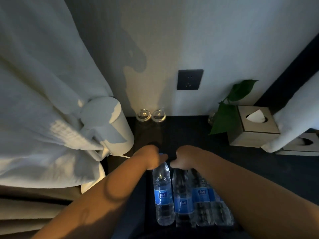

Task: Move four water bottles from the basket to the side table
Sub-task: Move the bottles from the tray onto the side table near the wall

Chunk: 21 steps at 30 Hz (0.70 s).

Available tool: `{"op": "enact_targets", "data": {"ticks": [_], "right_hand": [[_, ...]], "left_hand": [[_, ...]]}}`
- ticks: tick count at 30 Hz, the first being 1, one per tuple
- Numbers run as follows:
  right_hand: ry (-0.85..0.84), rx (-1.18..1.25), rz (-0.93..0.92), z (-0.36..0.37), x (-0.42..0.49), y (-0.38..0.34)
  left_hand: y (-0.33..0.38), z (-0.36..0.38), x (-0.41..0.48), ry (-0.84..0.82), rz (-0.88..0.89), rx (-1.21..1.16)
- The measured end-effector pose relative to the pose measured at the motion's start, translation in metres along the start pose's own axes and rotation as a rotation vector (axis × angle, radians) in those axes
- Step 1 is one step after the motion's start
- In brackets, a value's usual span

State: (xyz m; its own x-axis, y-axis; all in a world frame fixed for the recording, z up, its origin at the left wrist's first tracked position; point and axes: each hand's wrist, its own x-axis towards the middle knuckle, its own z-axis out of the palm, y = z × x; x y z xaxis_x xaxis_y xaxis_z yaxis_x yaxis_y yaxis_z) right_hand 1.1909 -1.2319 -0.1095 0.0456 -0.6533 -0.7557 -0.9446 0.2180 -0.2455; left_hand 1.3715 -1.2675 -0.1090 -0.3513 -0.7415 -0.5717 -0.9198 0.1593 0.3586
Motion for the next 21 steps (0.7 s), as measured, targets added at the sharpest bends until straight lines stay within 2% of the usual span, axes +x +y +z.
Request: {"op": "enact_targets", "data": {"ticks": [5,11,13,16,21], "right_hand": [[0.012,-0.093,-0.141,-0.010,-0.043,-0.007],[0.066,-0.123,-0.177,-0.013,-0.078,0.002],[0.105,-0.054,-0.203,-0.012,-0.084,0.006],[0.206,0.090,-0.251,-0.014,-0.091,0.011],[0.497,0.155,-0.338,-0.042,-0.111,0.014]], "left_hand": [[0.011,-0.002,-0.028,0.168,0.072,0.029],[0.021,-0.002,-0.052,0.248,0.092,-0.018],[0.026,-0.004,-0.057,0.253,0.098,-0.018],[0.036,-0.011,-0.062,0.263,0.080,-0.056],[0.052,-0.051,-0.067,0.433,0.119,0.020]]}}
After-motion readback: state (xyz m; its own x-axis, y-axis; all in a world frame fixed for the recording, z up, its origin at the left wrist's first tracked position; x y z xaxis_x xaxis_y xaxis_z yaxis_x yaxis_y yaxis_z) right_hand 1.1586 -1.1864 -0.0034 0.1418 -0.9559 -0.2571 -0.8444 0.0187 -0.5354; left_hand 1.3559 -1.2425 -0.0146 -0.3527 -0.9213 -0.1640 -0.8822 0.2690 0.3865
